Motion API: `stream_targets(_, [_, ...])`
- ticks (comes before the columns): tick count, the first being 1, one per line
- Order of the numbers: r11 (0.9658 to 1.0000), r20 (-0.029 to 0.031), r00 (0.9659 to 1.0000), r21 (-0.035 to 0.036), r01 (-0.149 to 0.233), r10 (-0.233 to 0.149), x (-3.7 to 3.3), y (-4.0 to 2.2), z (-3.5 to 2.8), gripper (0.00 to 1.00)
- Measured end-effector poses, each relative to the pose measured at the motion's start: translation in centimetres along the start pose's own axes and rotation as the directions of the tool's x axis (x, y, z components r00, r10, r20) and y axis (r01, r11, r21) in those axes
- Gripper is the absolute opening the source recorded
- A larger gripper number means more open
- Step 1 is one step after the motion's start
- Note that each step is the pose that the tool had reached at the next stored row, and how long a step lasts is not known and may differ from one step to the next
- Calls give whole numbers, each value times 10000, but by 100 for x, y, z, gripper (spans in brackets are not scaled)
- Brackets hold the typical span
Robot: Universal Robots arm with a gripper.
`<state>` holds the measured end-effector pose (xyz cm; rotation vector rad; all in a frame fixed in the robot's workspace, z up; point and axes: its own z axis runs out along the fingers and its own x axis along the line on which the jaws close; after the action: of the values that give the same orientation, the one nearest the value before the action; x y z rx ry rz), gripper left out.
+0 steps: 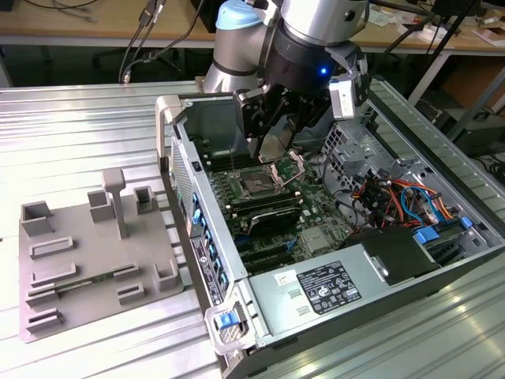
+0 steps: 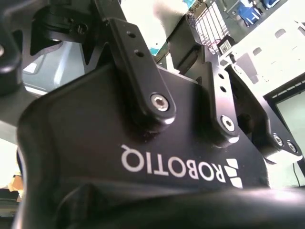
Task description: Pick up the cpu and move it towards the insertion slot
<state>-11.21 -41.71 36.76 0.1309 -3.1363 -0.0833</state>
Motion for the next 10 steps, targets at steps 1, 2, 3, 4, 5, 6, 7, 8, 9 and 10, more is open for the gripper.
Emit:
stream_targets(1, [10000,1,10000,-3,0,0,-10,-1,4,55])
stream_targets(2, [10000,1,10000,-5,0,0,-18,-2,7,55])
stream_targets(3, [10000,1,10000,-7,0,0,-28,-3,11,55])
stream_targets(4, [10000,1,10000,-9,0,0,-38,-4,15,55])
stream_targets(5, [10000,1,10000,-10,0,0,-44,-5,18,55])
stream_targets(6, [10000,1,10000,-11,0,0,-49,-5,20,55])
stream_targets(7, [10000,1,10000,-13,0,0,-55,-6,23,55])
stream_targets(8, [10000,1,10000,-14,0,0,-59,-6,25,55])
stream_targets(9, [10000,2,10000,-15,0,0,-63,-7,28,55])
stream_targets(10, [10000,2,10000,-17,0,0,-76,-8,34,55])
